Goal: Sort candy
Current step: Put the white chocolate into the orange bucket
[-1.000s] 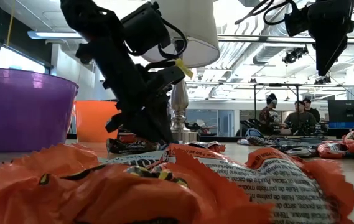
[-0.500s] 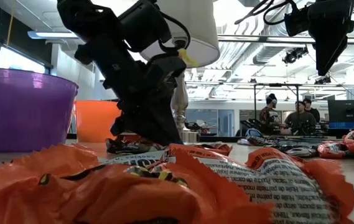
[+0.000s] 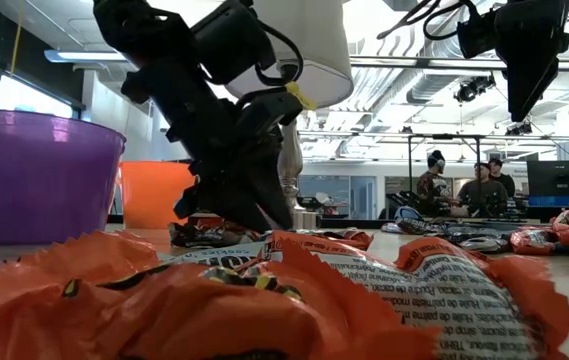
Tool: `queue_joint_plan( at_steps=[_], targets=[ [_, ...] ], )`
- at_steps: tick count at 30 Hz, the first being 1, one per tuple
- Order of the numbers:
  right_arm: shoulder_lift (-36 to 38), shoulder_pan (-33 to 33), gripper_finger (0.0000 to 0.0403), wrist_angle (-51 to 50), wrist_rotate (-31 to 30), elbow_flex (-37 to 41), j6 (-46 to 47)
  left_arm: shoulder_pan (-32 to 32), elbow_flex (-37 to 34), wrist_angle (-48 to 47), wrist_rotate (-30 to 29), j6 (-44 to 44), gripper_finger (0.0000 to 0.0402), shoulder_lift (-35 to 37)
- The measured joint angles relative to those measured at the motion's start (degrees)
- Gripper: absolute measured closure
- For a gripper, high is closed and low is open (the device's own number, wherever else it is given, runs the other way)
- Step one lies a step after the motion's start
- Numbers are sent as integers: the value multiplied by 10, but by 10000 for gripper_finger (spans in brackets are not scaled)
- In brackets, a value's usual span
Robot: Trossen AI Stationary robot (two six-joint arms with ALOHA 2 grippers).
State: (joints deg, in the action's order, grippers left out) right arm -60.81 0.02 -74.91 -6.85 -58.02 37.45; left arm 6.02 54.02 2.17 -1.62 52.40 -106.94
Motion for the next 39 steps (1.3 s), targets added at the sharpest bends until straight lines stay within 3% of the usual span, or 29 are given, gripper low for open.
queue_joint_plan(
  at_steps=[12,25,32,39],
  targets=[
    [0,0,192,0,0,0,0,0,0,15,50,10,257,0],
    [0,0,192,0,0,0,0,1,2,28,15,-25,261,-15],
    [0,0,192,0,0,0,0,1,3,63,13,-21,306,-47],
    [0,0,192,0,0,0,0,-1,3,61,11,-20,389,-47]
  ],
)
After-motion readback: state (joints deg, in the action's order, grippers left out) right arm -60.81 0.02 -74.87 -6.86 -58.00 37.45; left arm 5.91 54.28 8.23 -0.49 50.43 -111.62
